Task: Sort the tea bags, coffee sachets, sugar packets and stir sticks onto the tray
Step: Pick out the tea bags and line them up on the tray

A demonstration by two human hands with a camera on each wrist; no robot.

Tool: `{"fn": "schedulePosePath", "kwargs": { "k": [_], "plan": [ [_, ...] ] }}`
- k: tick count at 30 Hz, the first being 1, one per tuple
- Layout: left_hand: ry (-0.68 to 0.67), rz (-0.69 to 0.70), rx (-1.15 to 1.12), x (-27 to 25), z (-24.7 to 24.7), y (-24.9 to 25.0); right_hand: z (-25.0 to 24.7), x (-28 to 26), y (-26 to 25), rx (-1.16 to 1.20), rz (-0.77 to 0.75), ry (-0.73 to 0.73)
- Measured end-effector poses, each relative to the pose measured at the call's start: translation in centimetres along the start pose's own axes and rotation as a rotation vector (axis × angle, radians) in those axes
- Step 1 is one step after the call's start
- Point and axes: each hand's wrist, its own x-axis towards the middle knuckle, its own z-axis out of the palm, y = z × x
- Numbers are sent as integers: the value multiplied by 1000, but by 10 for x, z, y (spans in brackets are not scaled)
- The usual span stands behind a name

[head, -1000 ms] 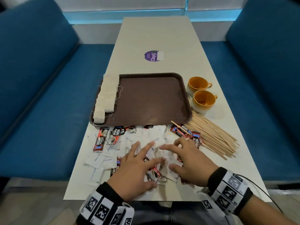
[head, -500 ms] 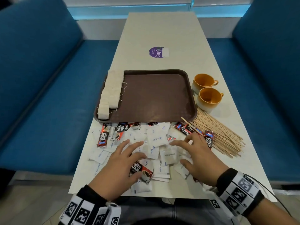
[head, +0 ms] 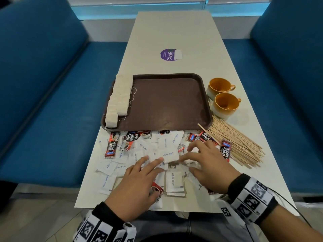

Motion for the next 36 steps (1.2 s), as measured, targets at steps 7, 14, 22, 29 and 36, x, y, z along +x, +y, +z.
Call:
{"fn": "schedulePosePath", "kwargs": {
  "k": [7, 14, 22, 29, 36],
  "plan": [
    [99, -35, -84, 2, -2, -3, -4, 25, -29, -71, -45, -21],
    [253, -9, -277, 0, -13, -11, -4, 46, -35, -86, -21, -9],
    [372, 28, -280, -6, -27, -16, -4, 53, -36, -117, -34, 0],
    [165, -65, -108, -16, -9, -29, -24, 50, -22, 220, 12, 67],
    [397, -15, -261, -7, -22, -15, -48, 36, -34, 501, 11, 193]
  ]
}}
